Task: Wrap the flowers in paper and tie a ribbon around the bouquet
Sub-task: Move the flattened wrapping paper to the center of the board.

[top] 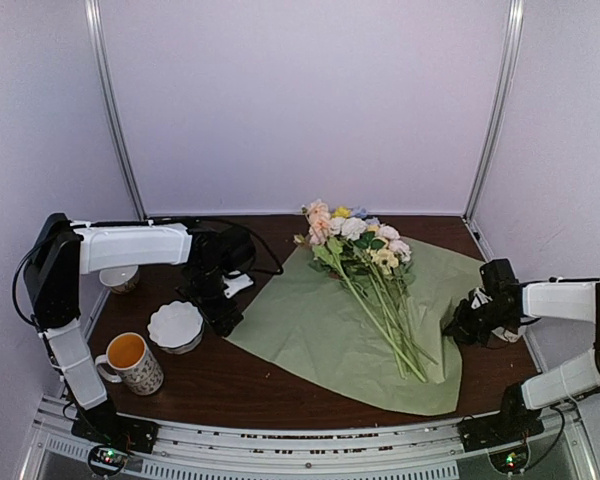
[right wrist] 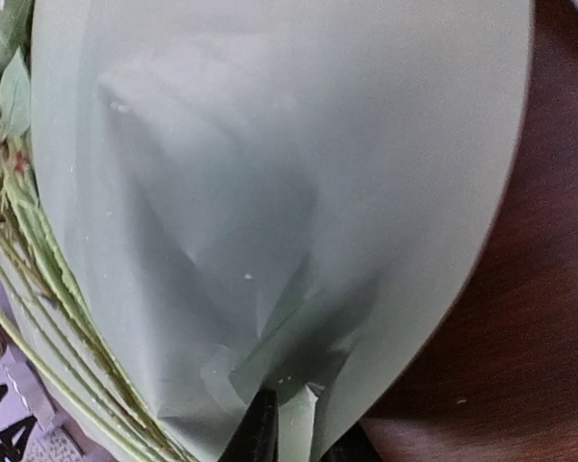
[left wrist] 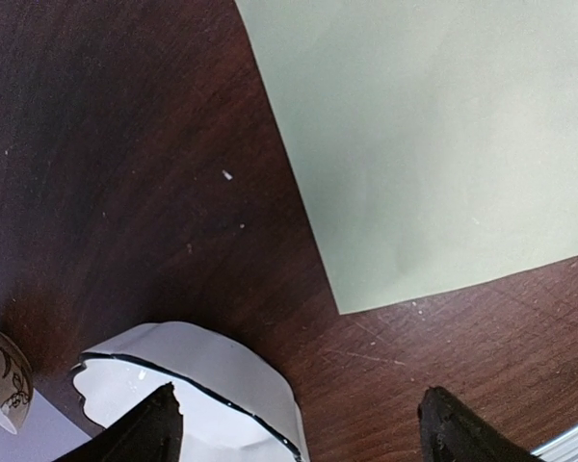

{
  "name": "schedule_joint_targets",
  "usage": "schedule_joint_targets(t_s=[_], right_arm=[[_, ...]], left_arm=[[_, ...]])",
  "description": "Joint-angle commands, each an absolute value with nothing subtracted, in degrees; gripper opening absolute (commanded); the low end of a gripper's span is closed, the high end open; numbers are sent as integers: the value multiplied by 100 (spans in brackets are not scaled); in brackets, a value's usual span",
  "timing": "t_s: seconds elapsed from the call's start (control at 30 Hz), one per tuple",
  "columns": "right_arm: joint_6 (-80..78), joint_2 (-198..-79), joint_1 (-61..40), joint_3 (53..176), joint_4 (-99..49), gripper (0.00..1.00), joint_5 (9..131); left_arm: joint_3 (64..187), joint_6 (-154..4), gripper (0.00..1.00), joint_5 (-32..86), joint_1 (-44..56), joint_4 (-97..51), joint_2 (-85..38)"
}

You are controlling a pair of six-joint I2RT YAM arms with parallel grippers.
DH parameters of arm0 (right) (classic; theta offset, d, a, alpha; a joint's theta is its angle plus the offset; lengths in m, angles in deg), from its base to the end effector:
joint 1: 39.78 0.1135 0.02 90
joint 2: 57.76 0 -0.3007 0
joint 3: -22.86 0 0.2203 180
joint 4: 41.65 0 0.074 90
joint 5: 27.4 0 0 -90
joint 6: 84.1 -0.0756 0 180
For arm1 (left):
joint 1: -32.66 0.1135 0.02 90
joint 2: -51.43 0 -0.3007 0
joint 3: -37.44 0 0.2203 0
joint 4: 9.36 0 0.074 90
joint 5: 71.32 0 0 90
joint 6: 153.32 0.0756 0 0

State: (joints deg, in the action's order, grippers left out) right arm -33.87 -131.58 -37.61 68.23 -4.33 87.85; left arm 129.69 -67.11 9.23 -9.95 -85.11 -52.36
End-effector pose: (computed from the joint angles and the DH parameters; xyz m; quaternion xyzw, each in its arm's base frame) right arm 0.1870 0.0394 0.1675 0.2640 0.9180 0.2728 0.1148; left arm 0.2399 -0.2038 0.2131 0.3293 0.9403 0.0664 0.0541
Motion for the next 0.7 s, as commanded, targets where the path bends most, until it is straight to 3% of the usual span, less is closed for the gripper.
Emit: schedule_joint_targets(t_s=[0.0,0.37,0.53,0.57,0.67], right_arm=[[-3851,-13250,-3024,6730,-973,14,9240],[-5206,-13131,-615,7214,-1365,23,8159],[-4950,-12662,-402,7378,-391,39,7628],[-4812,-12529,-401,7436,-72,46,7409],[-4505,-12090,-401,7668,1024,54,6800]], left_arm=[[12901,-6647,89,769,-1023,-8555,-5067],[12951,-6554,89,387,-1015,-8459,-4849],[12876,-6233,88,421,-1236,-8148,-4237],[12788,-6136,87,478,-1429,-7983,-3932],[12469,-5838,86,826,-2100,-7383,-3250]])
